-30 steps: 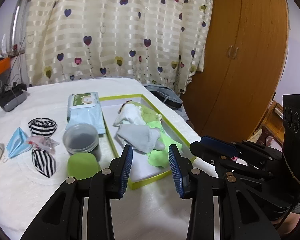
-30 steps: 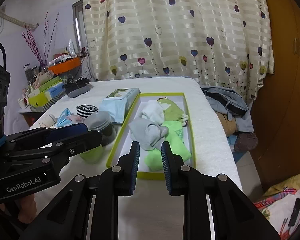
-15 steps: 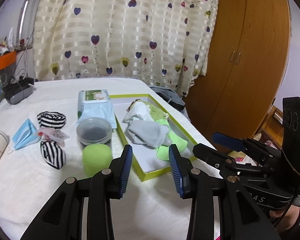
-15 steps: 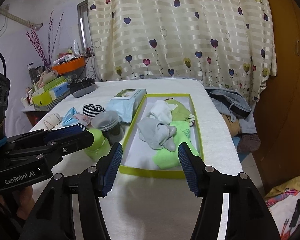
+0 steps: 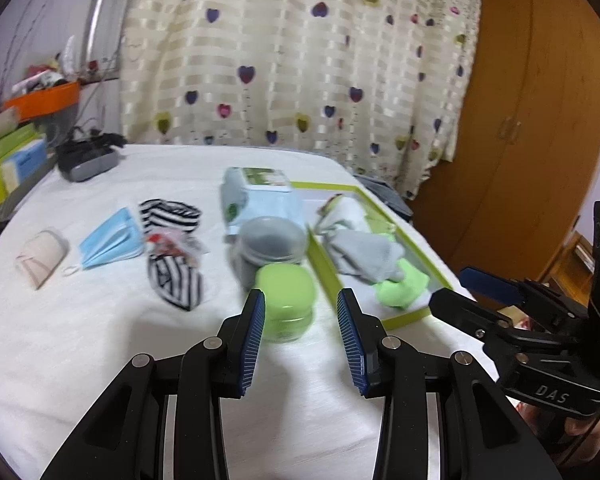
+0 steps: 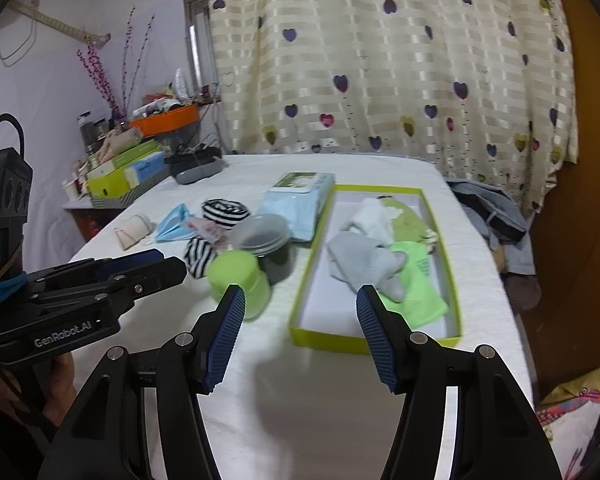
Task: Organize soft objects
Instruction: 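Withdraw both grippers from the box toward the remaining items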
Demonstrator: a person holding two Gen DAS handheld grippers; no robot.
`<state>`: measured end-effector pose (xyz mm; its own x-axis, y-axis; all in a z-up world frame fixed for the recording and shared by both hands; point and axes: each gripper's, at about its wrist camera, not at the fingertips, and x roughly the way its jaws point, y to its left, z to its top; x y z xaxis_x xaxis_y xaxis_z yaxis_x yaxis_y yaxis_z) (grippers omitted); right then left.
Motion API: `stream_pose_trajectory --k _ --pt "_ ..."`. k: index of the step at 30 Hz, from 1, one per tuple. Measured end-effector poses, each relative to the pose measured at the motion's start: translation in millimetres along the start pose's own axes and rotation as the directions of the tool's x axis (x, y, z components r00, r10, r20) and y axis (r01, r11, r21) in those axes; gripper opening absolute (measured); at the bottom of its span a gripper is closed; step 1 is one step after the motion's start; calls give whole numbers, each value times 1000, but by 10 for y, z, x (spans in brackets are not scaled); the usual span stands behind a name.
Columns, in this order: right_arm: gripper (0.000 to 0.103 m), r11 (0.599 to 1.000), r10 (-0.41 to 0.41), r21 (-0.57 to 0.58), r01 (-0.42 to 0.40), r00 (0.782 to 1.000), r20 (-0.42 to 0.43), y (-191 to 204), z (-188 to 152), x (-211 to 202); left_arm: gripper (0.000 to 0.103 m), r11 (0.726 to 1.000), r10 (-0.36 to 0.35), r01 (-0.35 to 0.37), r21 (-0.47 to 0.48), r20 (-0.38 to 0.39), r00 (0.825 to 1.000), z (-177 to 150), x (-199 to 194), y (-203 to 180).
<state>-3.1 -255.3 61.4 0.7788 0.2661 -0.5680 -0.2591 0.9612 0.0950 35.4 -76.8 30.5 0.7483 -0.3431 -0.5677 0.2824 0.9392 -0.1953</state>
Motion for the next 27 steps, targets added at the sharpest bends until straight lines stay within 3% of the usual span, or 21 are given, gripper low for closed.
stream_pose_trajectory --k 8,27 --pt "59 998 37 -41 -38 999 -21 226 9 96 36 997 65 -65 -34 3 998 -40 -64 253" --pt "59 987 97 -125 -101 994 -41 632 171 293 36 988 121 -121 -96 1 993 -8 -95 705"
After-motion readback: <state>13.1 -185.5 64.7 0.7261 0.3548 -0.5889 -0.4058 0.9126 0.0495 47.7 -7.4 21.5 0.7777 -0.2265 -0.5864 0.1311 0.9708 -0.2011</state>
